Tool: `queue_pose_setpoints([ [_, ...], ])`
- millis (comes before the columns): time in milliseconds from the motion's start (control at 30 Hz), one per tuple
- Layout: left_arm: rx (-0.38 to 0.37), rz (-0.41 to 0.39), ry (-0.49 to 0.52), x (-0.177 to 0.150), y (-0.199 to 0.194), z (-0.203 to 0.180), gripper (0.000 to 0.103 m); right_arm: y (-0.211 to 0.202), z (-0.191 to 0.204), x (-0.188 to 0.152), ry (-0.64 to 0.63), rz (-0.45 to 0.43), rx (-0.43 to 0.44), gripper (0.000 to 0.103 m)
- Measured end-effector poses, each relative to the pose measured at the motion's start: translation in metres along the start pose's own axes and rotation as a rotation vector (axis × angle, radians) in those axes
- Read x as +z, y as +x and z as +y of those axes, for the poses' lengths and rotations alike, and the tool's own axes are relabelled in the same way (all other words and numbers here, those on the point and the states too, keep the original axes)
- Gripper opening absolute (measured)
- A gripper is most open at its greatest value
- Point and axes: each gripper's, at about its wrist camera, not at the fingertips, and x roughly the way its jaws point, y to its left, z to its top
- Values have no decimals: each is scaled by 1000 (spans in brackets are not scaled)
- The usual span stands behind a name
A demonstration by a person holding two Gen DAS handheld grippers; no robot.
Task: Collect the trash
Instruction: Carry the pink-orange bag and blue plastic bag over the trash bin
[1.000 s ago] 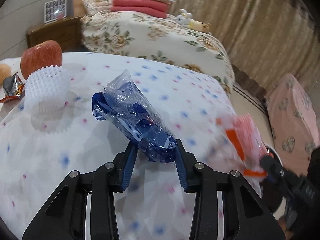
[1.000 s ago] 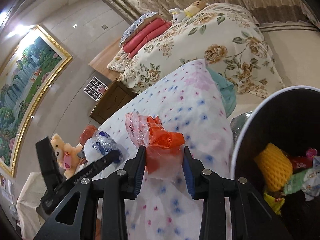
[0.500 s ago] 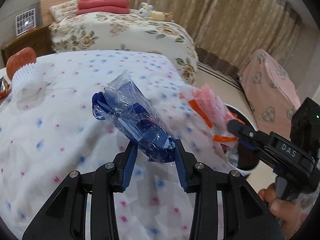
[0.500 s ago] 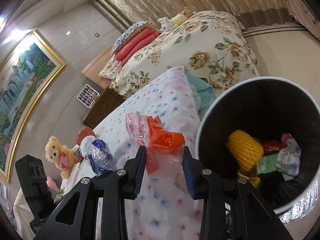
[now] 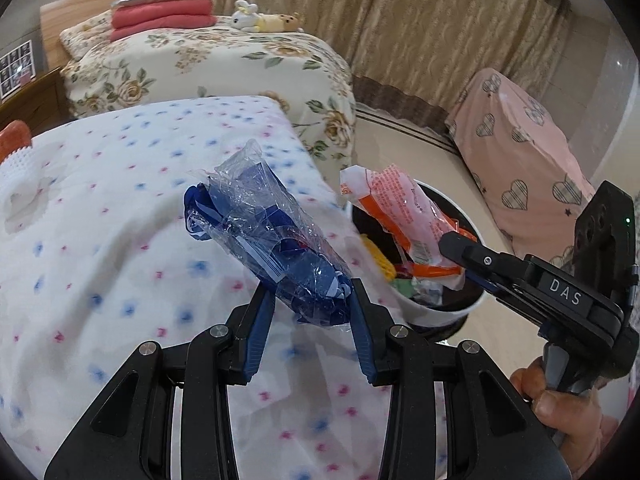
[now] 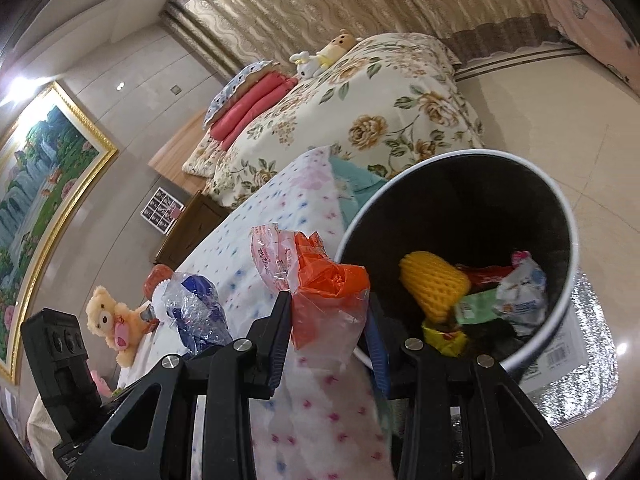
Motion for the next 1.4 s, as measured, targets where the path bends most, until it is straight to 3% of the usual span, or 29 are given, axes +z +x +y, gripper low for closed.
queue_pose_setpoints([
  [667,-54,44,108,3,22,-60,36,-31,-39,5,56,-54,-66,36],
  [1400,-63,64,139,10,40,-82,36,-37,-54,12,87,-74,-115,37],
])
